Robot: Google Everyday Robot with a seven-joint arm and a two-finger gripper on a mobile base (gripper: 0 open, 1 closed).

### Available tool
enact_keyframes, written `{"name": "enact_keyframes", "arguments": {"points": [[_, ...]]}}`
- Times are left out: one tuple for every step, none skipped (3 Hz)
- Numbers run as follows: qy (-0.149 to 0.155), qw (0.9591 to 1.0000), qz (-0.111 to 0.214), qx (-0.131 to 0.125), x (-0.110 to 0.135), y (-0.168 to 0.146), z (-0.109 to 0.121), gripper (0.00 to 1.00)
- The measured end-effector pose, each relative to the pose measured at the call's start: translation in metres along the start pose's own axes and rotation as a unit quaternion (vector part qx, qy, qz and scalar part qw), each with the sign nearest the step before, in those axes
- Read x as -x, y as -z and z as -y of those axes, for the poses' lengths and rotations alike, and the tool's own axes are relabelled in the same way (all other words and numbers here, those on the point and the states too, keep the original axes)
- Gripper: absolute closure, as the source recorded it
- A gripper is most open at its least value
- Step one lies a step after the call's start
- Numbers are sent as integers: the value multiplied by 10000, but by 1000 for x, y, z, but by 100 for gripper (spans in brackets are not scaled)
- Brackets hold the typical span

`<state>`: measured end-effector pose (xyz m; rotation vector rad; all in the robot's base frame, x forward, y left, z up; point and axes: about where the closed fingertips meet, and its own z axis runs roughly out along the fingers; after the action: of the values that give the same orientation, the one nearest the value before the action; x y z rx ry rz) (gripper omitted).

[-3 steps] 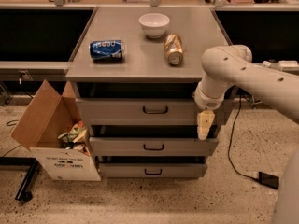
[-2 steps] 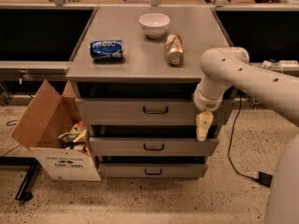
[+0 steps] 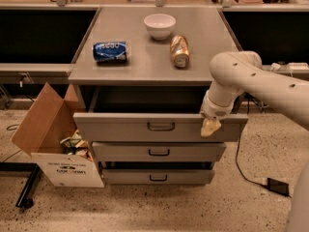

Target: Open top drawer

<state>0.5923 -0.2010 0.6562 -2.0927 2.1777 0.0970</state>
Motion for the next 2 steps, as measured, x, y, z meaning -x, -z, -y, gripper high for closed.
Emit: {"name": "enact_keyframes", "arguments": {"points": [[0,10000,0,0,0,1,0,80],[72,9999,18,105,4,5,-31,76]]}}
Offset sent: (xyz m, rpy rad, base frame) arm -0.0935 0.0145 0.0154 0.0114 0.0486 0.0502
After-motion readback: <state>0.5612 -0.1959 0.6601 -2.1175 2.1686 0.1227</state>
